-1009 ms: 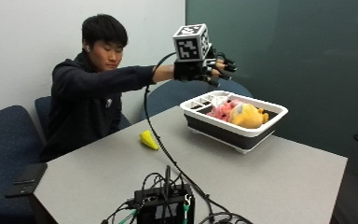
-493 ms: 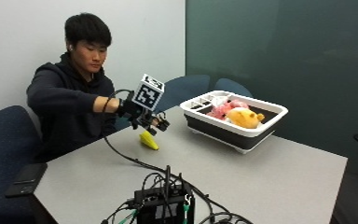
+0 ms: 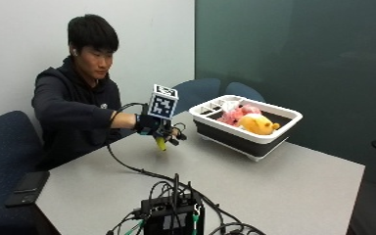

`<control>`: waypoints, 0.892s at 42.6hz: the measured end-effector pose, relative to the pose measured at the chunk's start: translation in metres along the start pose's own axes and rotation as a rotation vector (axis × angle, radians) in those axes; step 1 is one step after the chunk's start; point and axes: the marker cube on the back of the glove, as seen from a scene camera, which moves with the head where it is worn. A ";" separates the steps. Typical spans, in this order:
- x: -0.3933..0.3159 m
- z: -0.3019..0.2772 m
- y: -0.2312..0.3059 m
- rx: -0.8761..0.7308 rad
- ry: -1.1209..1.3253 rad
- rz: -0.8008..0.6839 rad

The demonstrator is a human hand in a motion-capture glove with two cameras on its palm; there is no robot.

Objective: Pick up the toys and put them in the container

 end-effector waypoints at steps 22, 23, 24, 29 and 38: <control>-0.039 -0.271 -0.128 0.479 -0.202 0.162; -0.039 -0.273 -0.135 0.472 -0.195 0.192; -0.039 -0.273 -0.141 0.457 -0.191 0.220; -0.034 -0.255 -0.167 0.230 -0.148 0.366; -0.023 -0.220 -0.169 0.065 -0.049 0.327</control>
